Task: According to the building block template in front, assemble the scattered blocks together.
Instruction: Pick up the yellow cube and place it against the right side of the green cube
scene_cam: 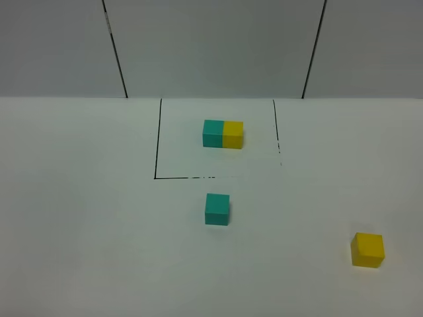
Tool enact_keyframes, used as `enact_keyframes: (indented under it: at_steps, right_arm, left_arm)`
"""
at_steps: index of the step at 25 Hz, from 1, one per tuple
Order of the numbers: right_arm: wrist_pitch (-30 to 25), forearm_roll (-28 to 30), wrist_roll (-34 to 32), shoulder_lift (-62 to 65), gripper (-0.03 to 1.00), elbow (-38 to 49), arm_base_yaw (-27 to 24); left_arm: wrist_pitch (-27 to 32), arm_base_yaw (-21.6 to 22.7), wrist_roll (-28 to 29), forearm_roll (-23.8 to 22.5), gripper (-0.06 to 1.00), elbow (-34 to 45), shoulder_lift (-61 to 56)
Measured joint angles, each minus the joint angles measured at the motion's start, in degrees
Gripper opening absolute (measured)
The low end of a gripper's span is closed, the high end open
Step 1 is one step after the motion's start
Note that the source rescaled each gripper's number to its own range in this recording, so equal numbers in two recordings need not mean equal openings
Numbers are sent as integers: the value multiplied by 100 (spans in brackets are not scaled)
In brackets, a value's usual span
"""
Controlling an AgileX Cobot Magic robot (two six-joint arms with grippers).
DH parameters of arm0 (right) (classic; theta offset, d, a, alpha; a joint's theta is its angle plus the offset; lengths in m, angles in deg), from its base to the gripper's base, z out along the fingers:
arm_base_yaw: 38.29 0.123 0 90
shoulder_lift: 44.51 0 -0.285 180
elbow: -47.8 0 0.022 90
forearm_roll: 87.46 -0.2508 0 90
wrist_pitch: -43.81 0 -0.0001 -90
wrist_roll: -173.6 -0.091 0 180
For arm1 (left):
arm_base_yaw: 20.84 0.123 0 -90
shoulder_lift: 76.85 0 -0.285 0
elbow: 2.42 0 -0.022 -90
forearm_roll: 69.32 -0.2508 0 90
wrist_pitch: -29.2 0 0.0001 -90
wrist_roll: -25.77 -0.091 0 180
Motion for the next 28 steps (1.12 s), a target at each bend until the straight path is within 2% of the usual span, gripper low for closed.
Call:
enact_keyframes:
  at_steps: [6,11,28]
  right_arm:
    - [0,0,0,0,100,0,0]
    - [0,0,0,0,100,0,0]
    - [0,0,0,0,100,0,0]
  left_arm:
    - [-152,0,-158,32,76,528,-870]
    - [-122,0,-162,32,72,639,-1242]
    - [10,0,-95,27,72,744,-1279]
